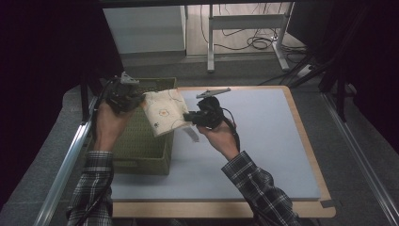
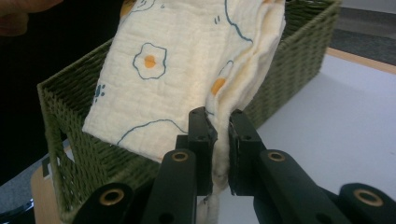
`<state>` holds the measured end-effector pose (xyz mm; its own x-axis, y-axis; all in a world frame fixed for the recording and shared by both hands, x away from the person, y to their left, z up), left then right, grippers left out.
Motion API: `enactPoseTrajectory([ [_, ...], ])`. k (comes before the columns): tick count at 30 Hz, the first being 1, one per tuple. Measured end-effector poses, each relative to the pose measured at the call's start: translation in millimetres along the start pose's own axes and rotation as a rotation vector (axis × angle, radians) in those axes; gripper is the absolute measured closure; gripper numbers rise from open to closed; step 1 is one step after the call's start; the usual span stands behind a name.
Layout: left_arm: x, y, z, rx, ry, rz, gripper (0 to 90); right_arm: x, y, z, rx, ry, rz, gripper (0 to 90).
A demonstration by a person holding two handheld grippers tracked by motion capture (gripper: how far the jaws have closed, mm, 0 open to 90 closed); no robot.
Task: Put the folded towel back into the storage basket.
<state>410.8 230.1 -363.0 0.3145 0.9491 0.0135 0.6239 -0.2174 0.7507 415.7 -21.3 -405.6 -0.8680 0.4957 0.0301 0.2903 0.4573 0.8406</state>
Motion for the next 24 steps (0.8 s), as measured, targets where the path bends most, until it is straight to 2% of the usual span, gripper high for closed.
enactPoseTrajectory([
  [4,15.7,-7.2,-2.5,0.014,0.026,-0.017,85.0,9.4,6.4,16.4,-0.002,0.018,0.001,81.7],
  [12,46.0,-25.8,-1.3,0.054,0.076,-0.048,85.0,33.1,17.2,52.2,0.029,0.046,-0.018,81.6],
  [18,66.7,-38.0,5.4,0.089,0.105,-0.064,85.0,51.4,22.3,79.3,0.063,0.054,-0.036,81.6],
  [24,79.5,-45.2,17.1,0.125,0.122,-0.060,84.9,65.7,26.9,102.4,0.107,0.049,-0.066,81.5],
])
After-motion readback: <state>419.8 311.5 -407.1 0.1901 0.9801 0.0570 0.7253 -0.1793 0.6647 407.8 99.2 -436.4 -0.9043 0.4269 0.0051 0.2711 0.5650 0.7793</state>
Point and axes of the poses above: each handheld gripper's, and its own axes: z roughly forward along the jaws, y roughly out of its top, x roughly to its left, the point moved 3 cm from there along z, roughly forward along the jaws, and after that the axes turned 13 degrees about -z, right-handed, at the moved point
